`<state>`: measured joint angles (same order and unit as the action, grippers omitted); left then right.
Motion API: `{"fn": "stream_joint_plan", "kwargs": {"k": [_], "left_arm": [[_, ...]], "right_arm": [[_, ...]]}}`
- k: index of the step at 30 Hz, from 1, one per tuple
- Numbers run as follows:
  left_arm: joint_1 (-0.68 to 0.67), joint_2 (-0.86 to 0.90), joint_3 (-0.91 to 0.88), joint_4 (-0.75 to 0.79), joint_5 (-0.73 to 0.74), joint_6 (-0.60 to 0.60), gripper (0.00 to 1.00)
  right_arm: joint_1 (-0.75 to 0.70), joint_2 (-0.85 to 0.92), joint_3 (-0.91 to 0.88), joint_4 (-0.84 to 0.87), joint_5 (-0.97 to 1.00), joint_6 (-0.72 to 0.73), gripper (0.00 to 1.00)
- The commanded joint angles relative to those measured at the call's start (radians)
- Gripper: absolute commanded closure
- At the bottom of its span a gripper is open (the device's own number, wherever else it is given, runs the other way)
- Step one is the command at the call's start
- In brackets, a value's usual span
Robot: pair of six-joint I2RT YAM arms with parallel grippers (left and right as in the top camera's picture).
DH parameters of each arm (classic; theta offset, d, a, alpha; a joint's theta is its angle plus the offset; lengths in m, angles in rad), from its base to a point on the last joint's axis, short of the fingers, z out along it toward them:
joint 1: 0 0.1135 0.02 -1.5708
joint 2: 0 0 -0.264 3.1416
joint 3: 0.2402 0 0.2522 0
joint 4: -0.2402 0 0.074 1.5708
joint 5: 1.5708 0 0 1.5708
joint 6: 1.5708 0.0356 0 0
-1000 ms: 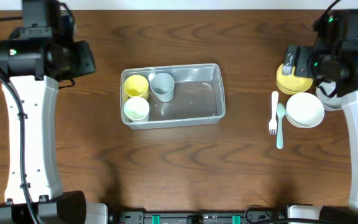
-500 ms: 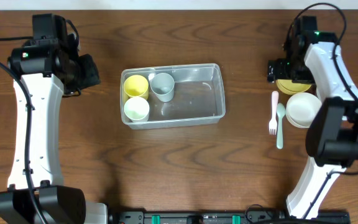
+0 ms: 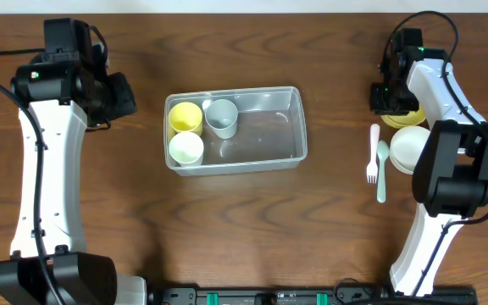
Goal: Pack container
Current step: 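Raise the left arm and reach the right gripper to the yellow bowl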
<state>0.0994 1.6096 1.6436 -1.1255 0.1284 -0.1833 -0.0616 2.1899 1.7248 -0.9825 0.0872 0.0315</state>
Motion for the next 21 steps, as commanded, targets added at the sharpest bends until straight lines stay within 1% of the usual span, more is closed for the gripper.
{"fn": "stream_joint_plan", "kwargs": {"k": [1, 4, 10, 16, 21], "left_arm": [[0.000, 0.005, -0.004, -0.002, 0.003, -0.003, 0.54], [0.000, 0.005, -0.004, -0.002, 0.003, -0.003, 0.53], [0.000, 0.005, -0.004, -0.002, 0.003, -0.003, 0.53], [0.000, 0.005, -0.004, -0.002, 0.003, -0.003, 0.53], [0.000, 0.005, -0.004, -0.003, 0.003, -0.003, 0.53]], "right_arm": [[0.004, 0.006, 0.005, -0.001, 0.010, -0.003, 0.83], [0.004, 0.006, 0.005, 0.003, 0.010, -0.003, 0.90], [0.004, 0.006, 0.005, 0.011, 0.010, -0.003, 0.99], [0.014, 0.000, 0.020, 0.028, 0.010, -0.005, 0.99], [0.065, -0.063, 0.147, -0.051, 0.010, -0.042, 0.99]]}}
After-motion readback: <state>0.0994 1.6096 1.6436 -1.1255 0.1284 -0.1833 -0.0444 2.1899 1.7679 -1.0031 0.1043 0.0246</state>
